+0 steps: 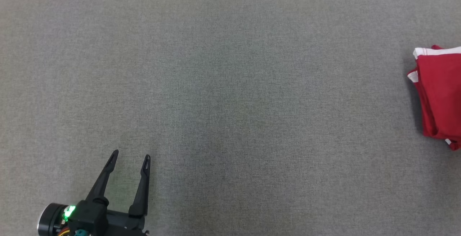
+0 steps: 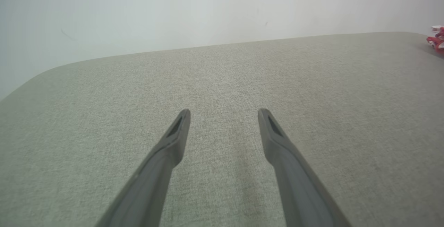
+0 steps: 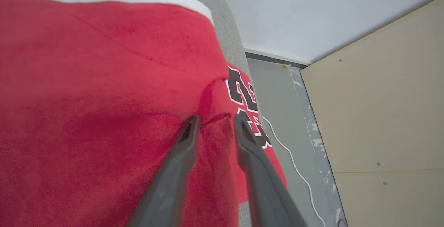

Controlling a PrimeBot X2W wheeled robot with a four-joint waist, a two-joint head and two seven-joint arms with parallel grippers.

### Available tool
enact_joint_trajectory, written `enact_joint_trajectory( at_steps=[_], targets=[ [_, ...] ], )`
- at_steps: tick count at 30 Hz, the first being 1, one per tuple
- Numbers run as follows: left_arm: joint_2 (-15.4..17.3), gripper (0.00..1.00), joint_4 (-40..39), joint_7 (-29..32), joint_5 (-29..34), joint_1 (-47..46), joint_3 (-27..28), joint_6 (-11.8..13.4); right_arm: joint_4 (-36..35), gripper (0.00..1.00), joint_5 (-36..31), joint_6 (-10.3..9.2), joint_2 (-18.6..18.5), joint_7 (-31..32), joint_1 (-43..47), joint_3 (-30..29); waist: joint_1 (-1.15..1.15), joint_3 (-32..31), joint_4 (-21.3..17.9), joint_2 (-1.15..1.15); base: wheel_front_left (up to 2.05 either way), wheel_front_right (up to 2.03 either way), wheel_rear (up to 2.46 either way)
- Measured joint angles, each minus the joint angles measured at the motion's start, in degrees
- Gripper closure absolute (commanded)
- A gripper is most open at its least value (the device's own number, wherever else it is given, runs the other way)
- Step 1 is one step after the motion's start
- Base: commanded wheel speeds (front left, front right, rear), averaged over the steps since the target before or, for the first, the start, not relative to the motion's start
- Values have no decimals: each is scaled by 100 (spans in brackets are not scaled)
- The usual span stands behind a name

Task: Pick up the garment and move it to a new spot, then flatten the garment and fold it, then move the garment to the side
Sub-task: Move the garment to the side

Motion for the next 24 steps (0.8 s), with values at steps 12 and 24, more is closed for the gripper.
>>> enact_joint_trajectory(
  at_steps=[12,24],
  targets=[
    [-215,0,-168,0,-16,-13,182,64,-790,0,-163,0,942,-1626,630,-692,0,-304,-67,-1,0,0,0],
    [-531,0,-180,0,-19,569,623,312,-2526,0,740,2,2716,-2724,2666,-104,-2,-1230,-132,-1,0,0,0]
  ],
)
